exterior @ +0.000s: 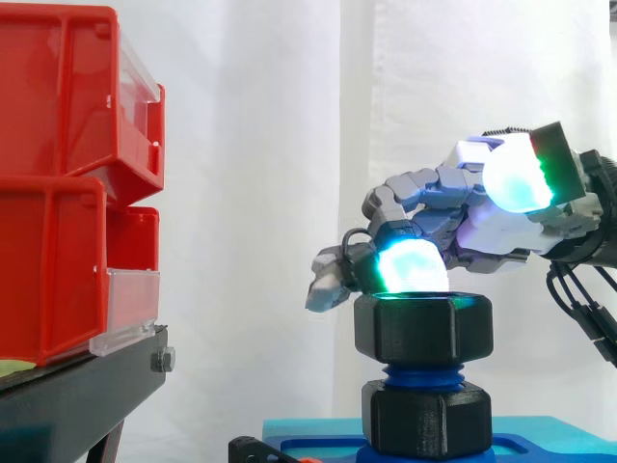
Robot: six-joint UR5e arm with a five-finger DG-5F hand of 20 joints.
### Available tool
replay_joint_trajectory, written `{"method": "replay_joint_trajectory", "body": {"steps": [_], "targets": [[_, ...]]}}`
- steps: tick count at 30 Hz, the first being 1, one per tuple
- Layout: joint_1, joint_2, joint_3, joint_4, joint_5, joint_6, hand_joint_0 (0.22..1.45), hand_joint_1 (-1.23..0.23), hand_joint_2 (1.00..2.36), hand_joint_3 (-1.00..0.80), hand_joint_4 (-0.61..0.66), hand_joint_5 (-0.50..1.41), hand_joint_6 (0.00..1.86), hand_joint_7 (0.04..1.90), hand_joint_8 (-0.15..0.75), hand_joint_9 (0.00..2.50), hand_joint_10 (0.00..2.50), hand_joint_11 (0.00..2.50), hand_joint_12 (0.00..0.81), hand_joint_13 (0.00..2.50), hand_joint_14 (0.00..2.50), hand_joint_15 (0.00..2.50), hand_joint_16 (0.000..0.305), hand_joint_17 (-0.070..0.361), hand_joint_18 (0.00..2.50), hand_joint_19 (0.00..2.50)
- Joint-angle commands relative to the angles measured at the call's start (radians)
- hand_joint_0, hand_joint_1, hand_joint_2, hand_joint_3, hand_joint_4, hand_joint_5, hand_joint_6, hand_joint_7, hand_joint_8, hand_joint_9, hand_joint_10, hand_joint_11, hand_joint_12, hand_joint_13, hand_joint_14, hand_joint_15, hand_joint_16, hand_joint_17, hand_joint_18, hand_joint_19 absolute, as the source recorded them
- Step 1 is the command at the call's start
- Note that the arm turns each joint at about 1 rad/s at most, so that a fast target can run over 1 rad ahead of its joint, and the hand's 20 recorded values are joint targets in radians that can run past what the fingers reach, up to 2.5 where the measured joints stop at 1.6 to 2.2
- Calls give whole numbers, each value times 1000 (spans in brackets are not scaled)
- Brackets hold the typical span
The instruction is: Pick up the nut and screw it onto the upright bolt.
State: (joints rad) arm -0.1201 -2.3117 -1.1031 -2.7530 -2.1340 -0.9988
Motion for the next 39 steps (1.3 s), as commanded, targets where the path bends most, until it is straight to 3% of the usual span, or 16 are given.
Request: {"method": "replay_joint_trajectory", "body": {"steps": [1,6,11,13,15,16,18,22,25,28,29,30,32,33,34,39], "targets": [[-10,2,0,-2,-6,0,488,-239,1000,-500,199,-3,501,1376,247,642,0,0,313,436,0,0,39,88,190,0],[-24,6,25,-23,-30,0,501,-284,1000,-500,120,44,505,1388,195,893,0,0,274,590,0,0,34,77,369,0],[-38,6,80,-89,-52,-4,518,-288,1000,-500,82,65,529,1355,140,1258,0,0,159,712,0,0,21,48,508,0],[-46,5,109,-126,-53,-12,518,-286,1000,-500,91,65,515,1394,147,1267,0,0,159,713,0,0,21,47,513,0],[-49,6,131,-149,-55,-18,515,-263,1000,-500,154,21,503,1317,187,1227,0,0,195,678,0,0,24,54,468,0],[-50,6,141,-160,-57,-23,513,-255,1000,-500,191,-7,505,1224,198,1194,0,13,216,662,0,0,26,58,441,0],[-59,6,213,-229,-72,-37,507,-245,1000,-500,235,-40,505,1100,197,1111,1,0,239,617,0,0,29,65,410,0],[-67,6,272,-267,-75,-47,487,-245,1000,-500,242,-109,503,862,210,867,0,0,279,500,0,0,36,82,293,0],[-59,5,264,-261,-72,-47,479,-248,1000,-500,205,-139,503,747,212,726,0,0,295,433,0,0,40,89,218,0],[-52,3,215,-238,-66,-46,473,-173,1000,-500,171,-162,502,664,206,596,0,0,307,354,0,0,43,96,137,0],[-47,3,197,-214,-61,-44,475,-142,1000,-500,153,-173,501,638,203,546,0,0,311,321,0,0,43,96,96,0],[-39,3,163,-146,-46,-41,475,-135,1000,-500,150,-177,501,633,206,535,0,0,311,314,0,0,43,97,82,0],[-36,3,152,-122,-41,-38,473,-94,1000,-500,111,-198,501,595,202,475,0,0,319,259,0,0,44,99,19,0],[-30,3,131,-79,-32,-31,469,-83,1000,-500,89,-206,501,581,201,411,0,0,321,226,0,0,45,102,0,0],[-15,3,91,15,-23,11,466,-88,1000,-500,79,-214,501,573,200,377,0,0,328,209,0,0,46,104,0,0],[5,3,32,82,2,65,453,-106,1000,-500,42,-237,500,546,188,227,0,0,339,138,0,0,47,107,0,0]]}}
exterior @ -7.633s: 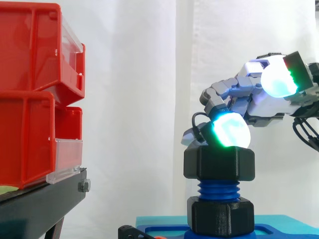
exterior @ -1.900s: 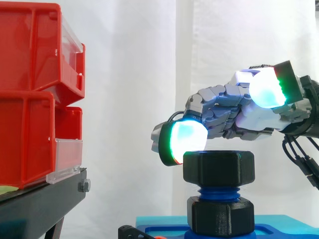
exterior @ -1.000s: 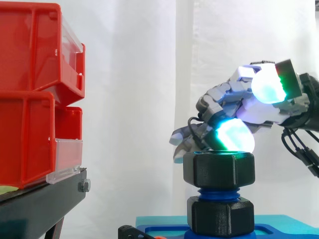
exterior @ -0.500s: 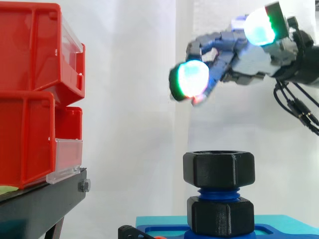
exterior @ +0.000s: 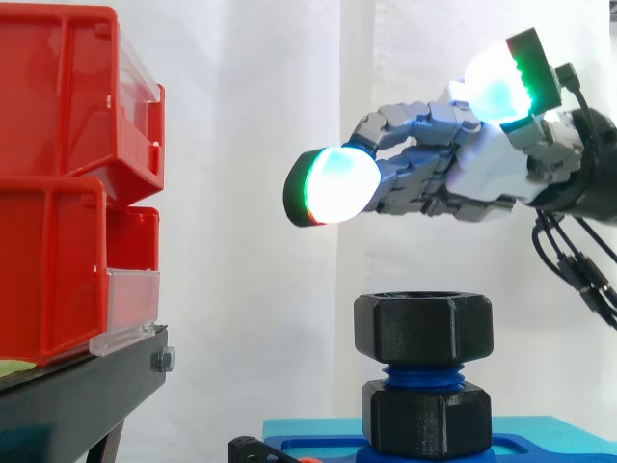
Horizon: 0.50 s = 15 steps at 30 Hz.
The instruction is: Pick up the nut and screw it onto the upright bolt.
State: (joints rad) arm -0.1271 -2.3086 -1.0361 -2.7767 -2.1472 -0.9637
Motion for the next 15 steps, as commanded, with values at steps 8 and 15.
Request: {"method": "replay_joint_trajectory", "body": {"steps": [8,15], "targets": [[37,-2,-56,91,44,37,452,-103,1000,-500,41,-239,500,548,190,198,0,0,344,121,0,0,48,109,0,0],[57,-14,-56,104,59,37,455,-100,1000,-500,42,-238,500,550,201,222,0,0,348,131,0,0,48,108,0,0]]}}
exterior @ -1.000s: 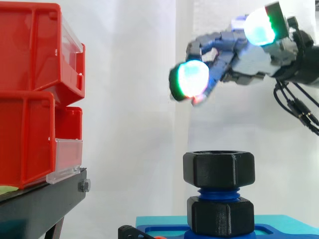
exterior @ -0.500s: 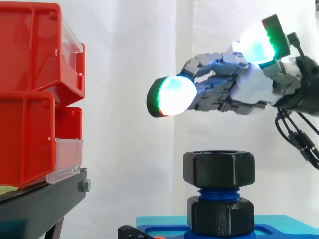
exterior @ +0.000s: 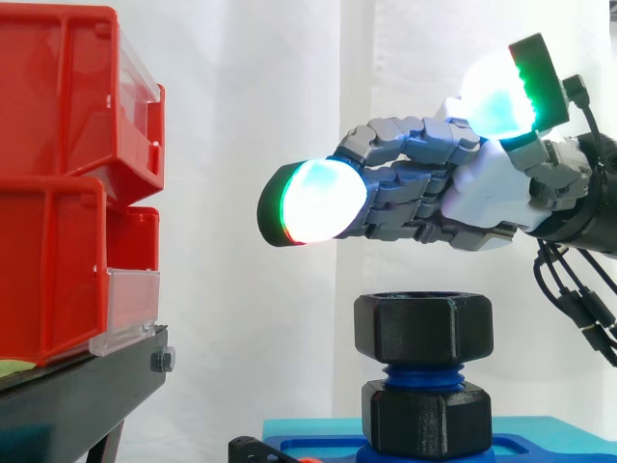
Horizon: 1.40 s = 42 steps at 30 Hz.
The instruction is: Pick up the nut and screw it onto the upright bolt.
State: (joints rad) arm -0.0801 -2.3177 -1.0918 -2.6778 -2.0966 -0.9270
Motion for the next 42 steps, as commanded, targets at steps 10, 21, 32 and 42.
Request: {"method": "replay_joint_trajectory", "body": {"steps": [10,21,32,42], "targets": [[29,-23,0,7,29,0,460,-99,1000,-500,52,-235,501,565,202,231,0,0,346,149,0,0,47,105,0,0],[29,-51,0,21,26,0,461,-100,1000,-500,80,-223,501,629,213,249,0,0,348,170,0,0,46,104,0,0],[20,-51,0,4,16,-1,460,-118,1000,-500,137,-196,503,745,233,271,0,0,350,212,0,0,44,98,0,0],[13,-49,-2,-2,3,-6,462,-162,1000,-500,209,-152,504,1001,253,364,0,0,343,283,0,0,40,91,2,0]]}}
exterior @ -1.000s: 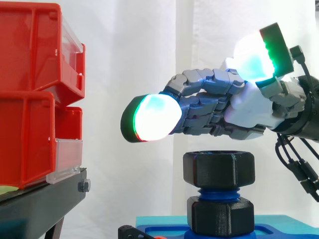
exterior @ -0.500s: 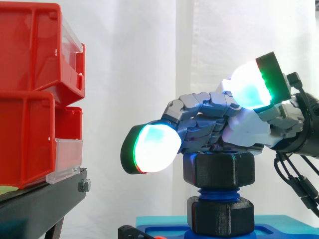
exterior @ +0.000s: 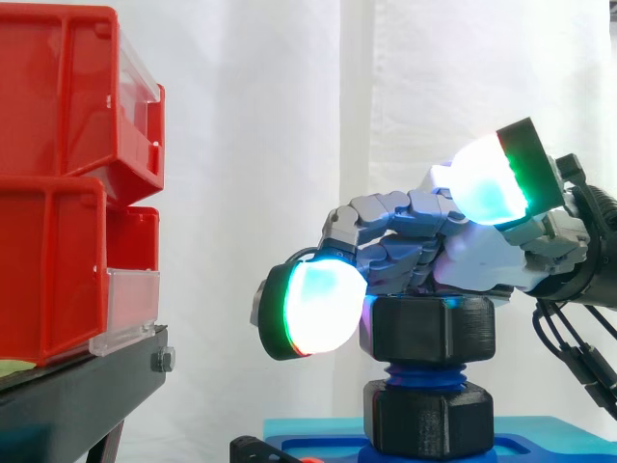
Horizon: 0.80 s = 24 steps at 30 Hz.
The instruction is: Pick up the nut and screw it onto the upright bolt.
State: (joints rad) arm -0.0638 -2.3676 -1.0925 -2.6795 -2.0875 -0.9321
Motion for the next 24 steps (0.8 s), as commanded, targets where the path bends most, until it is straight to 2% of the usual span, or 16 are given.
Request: {"method": "replay_joint_trajectory", "body": {"steps": [1,10,17,24], "targets": [[-5,1,-1,0,-9,-1,463,-171,1000,-500,212,-147,504,1026,256,374,0,0,343,285,0,0,40,90,5,0],[-19,-1,0,6,-26,-1,471,-235,1000,-500,182,-120,503,1309,265,420,0,0,337,337,0,0,38,86,55,0],[-31,-1,0,12,-42,-2,476,-241,1000,-500,194,-96,502,1420,274,463,0,0,329,373,0,0,37,83,95,0],[-42,1,0,18,-52,-13,483,-254,1000,-500,181,-79,500,1517,284,607,0,0,317,476,0,0,34,76,188,0]]}}
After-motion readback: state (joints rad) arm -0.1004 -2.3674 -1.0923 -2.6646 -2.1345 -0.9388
